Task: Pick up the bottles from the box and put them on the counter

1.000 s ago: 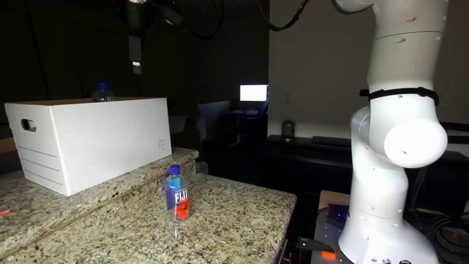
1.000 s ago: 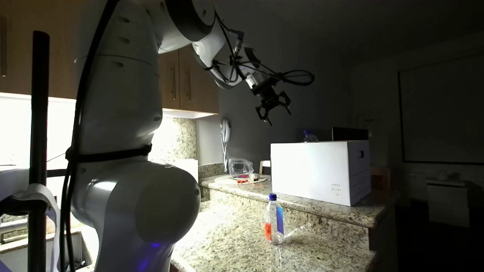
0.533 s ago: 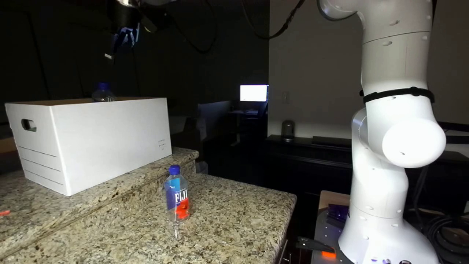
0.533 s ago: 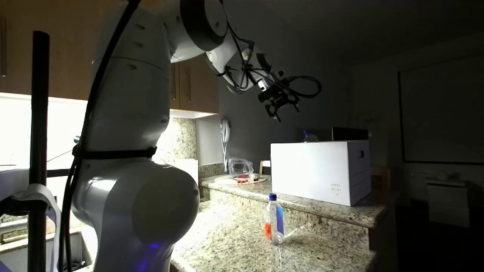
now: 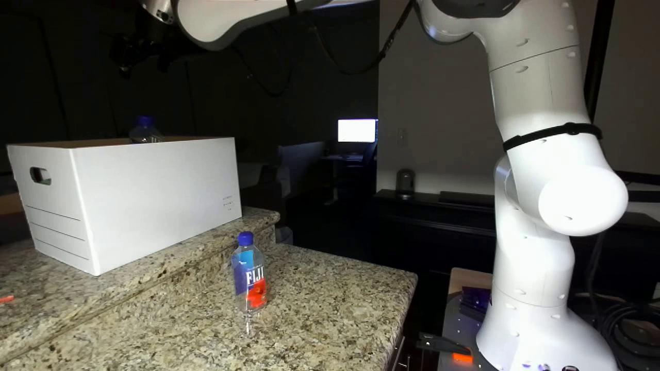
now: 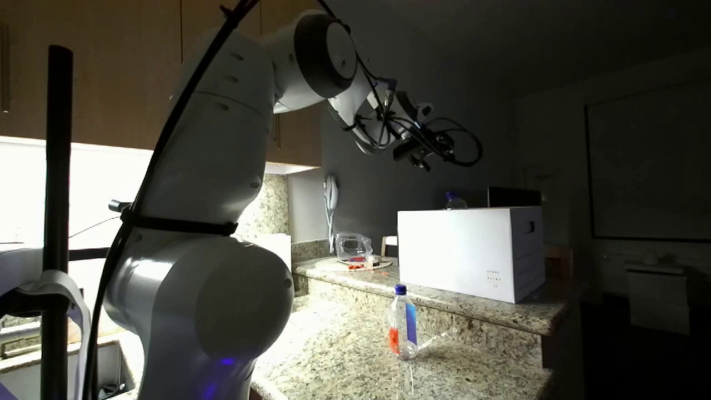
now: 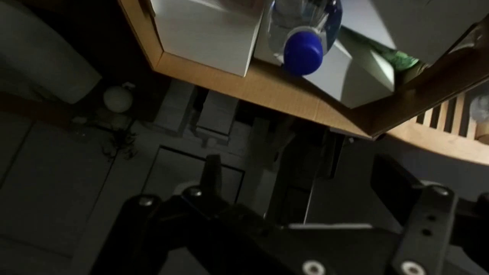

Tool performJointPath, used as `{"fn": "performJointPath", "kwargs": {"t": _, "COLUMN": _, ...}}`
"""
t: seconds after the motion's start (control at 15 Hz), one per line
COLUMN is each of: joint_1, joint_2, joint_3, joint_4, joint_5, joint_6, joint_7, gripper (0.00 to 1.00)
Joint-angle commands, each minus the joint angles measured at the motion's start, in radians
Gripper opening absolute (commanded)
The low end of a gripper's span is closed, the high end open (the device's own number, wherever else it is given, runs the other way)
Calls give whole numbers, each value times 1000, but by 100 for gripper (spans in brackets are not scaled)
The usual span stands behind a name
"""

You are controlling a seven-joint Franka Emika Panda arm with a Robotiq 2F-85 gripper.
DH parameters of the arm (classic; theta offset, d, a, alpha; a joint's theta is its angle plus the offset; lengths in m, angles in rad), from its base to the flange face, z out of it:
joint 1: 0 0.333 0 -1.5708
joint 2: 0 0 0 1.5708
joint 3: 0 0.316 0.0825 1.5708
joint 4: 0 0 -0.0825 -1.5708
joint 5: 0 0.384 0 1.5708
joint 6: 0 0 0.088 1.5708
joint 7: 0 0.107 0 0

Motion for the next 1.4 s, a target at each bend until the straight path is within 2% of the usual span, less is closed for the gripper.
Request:
{"fn": "performJointPath", "kwargs": {"t": 0.0, "joint_1": 22, "joint_2": 91, "joint_3": -70, "joint_4": 77, "joint_5": -167, "joint_6": 140, "joint_7": 244, "gripper": 100}}
{"fn": "performJointPath", "kwargs": {"t": 0.13, "joint_1": 34, "joint_2": 137, "joint_3": -112, "joint_4": 120, "joint_5": -245, "joint_6": 183, "joint_7": 373, "gripper": 100}}
{"fn": "performJointPath", "kwargs": {"t": 0.27, "joint_1": 30, "joint_2": 162, "joint_3": -112, "joint_4": 137, "joint_5": -231, "joint_6": 187, "joint_7": 398, "gripper": 100}}
{"fn": "performJointPath", "kwargs": {"t": 0.4, "joint_1": 22, "joint_2": 172, "joint_3": -92, "joint_4": 145, "joint_5": -191, "joint_6": 185, "joint_7": 369, "gripper": 100}}
{"fn": "performJointPath", "kwargs": {"t": 0.6, "joint_1": -7, "joint_2": 163, "joint_3": -10, "joint_4": 131, "joint_5": -52, "joint_6": 135, "joint_7": 238, "gripper": 100}}
{"fn": "performJointPath", "kwargs": {"t": 0.73, "joint_1": -23, "joint_2": 152, "joint_3": 41, "joint_4": 127, "joint_5": 46, "joint_6": 69, "joint_7": 139, "gripper": 100}}
{"fn": "performJointPath", "kwargs": {"t": 1.07, "joint_1": -5, "joint_2": 156, "joint_3": 27, "joint_4": 192, "joint_5": 43, "joint_6": -148, "joint_7": 97, "gripper": 100}}
{"fn": "performJointPath", "kwargs": {"t": 1.33, "joint_1": -17, "joint_2": 172, "joint_3": 30, "joint_4": 230, "joint_5": 70, "joint_6": -305, "joint_7": 57, "gripper": 100}}
